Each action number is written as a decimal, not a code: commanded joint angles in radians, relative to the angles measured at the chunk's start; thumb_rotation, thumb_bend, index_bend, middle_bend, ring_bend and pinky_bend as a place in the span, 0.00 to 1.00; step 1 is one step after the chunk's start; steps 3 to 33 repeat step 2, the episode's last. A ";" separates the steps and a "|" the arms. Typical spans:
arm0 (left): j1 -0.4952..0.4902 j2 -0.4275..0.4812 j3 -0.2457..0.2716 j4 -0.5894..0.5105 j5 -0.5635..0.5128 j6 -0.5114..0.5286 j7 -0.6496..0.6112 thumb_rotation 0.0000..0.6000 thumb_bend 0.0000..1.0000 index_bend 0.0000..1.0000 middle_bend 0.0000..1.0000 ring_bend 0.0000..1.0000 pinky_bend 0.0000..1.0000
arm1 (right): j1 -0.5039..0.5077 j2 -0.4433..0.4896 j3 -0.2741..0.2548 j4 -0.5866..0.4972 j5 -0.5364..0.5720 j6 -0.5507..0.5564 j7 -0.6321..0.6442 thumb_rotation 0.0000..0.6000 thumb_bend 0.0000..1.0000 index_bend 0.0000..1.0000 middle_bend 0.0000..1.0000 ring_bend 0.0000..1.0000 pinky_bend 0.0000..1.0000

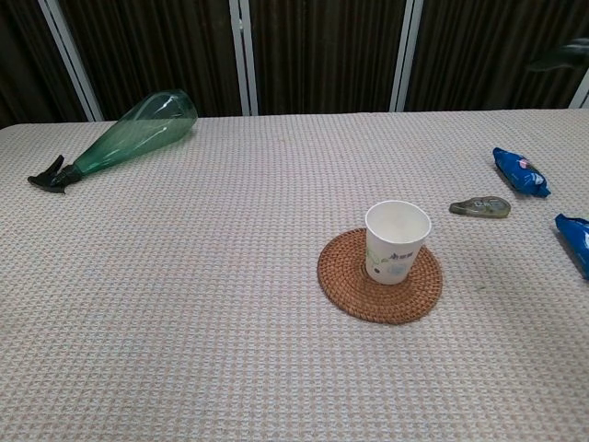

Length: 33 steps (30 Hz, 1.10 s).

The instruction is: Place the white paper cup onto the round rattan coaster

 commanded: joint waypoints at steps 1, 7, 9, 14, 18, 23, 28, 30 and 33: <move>0.004 -0.003 0.004 0.002 0.008 0.006 0.003 1.00 0.00 0.00 0.00 0.00 0.00 | -0.101 0.001 -0.040 0.121 -0.068 0.127 0.127 1.00 0.00 0.00 0.00 0.00 0.00; 0.004 -0.004 0.005 0.002 0.009 0.007 0.004 1.00 0.00 0.00 0.00 0.00 0.00 | -0.113 -0.005 -0.041 0.139 -0.070 0.143 0.138 1.00 0.00 0.00 0.00 0.00 0.00; 0.004 -0.004 0.005 0.002 0.009 0.007 0.004 1.00 0.00 0.00 0.00 0.00 0.00 | -0.113 -0.005 -0.041 0.139 -0.070 0.143 0.138 1.00 0.00 0.00 0.00 0.00 0.00; 0.004 -0.004 0.005 0.002 0.009 0.007 0.004 1.00 0.00 0.00 0.00 0.00 0.00 | -0.113 -0.005 -0.041 0.139 -0.070 0.143 0.138 1.00 0.00 0.00 0.00 0.00 0.00; 0.004 -0.004 0.005 0.002 0.009 0.007 0.004 1.00 0.00 0.00 0.00 0.00 0.00 | -0.113 -0.005 -0.041 0.139 -0.070 0.143 0.138 1.00 0.00 0.00 0.00 0.00 0.00; 0.004 -0.004 0.005 0.002 0.009 0.007 0.004 1.00 0.00 0.00 0.00 0.00 0.00 | -0.113 -0.005 -0.041 0.139 -0.070 0.143 0.138 1.00 0.00 0.00 0.00 0.00 0.00; 0.004 -0.004 0.005 0.002 0.009 0.007 0.004 1.00 0.00 0.00 0.00 0.00 0.00 | -0.113 -0.005 -0.041 0.139 -0.070 0.143 0.138 1.00 0.00 0.00 0.00 0.00 0.00; 0.004 -0.004 0.005 0.002 0.009 0.007 0.004 1.00 0.00 0.00 0.00 0.00 0.00 | -0.113 -0.005 -0.041 0.139 -0.070 0.143 0.138 1.00 0.00 0.00 0.00 0.00 0.00; 0.004 -0.004 0.005 0.002 0.009 0.007 0.004 1.00 0.00 0.00 0.00 0.00 0.00 | -0.113 -0.005 -0.041 0.139 -0.070 0.143 0.138 1.00 0.00 0.00 0.00 0.00 0.00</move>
